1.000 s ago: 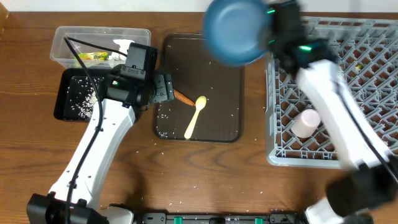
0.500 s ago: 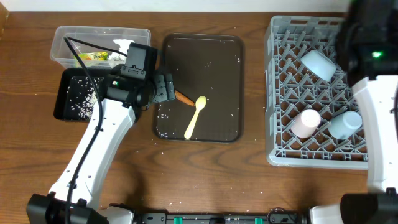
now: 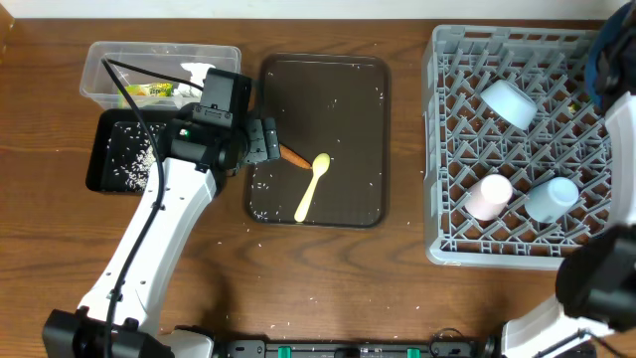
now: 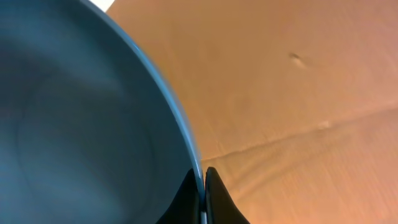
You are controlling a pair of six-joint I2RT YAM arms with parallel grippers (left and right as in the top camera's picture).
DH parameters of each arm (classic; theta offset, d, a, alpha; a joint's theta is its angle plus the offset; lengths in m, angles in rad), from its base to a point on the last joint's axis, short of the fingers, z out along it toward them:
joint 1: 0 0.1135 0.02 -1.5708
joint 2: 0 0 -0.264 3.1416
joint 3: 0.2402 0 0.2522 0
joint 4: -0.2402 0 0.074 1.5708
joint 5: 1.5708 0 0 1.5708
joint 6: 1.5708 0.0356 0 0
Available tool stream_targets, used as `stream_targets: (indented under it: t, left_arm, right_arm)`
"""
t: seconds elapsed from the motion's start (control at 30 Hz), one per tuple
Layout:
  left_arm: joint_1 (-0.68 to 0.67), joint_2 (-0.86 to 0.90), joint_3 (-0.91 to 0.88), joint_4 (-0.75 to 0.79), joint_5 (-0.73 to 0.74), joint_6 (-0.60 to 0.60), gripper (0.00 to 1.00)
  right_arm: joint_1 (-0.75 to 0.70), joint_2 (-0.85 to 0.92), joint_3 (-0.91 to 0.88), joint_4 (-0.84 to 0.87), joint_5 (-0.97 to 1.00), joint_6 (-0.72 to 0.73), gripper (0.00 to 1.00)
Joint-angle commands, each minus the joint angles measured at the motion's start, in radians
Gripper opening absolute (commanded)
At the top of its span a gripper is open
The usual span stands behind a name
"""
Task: Sort waste into correct bins and load items into the dishwasher rack
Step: 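Lift the blue plate and stand it in the back of the rack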
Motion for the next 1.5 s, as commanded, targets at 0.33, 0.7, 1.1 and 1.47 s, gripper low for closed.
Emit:
stream_targets:
  t: [0.33, 0.7, 1.1, 1.47]
  left_arm:
    - [0.004, 0.009, 0.003, -0.003, -0.013, -0.002, 0.94]
    - [0.004, 0.009, 0.003, -0.003, -0.013, -0.002, 0.94]
    - [0.004, 0.009, 0.003, -0.003, -0.013, -0.002, 0.94]
    - [0.004, 0.009, 0.003, -0.003, -0.013, -0.002, 0.94]
  right_arm:
    - [-0.064, 0.124, 0.001, 0.251, 0.0, -0.312, 0.01]
    - [-0.102, 0.144, 0.0, 0.166, -0.088, -0.316, 0.01]
    - [-0.053, 0.145, 0.0, -0.065, -0.281, -0.224, 0.02]
    - [0.047, 0.145, 0.0, -0.247, -0.388, -0.011, 0.54]
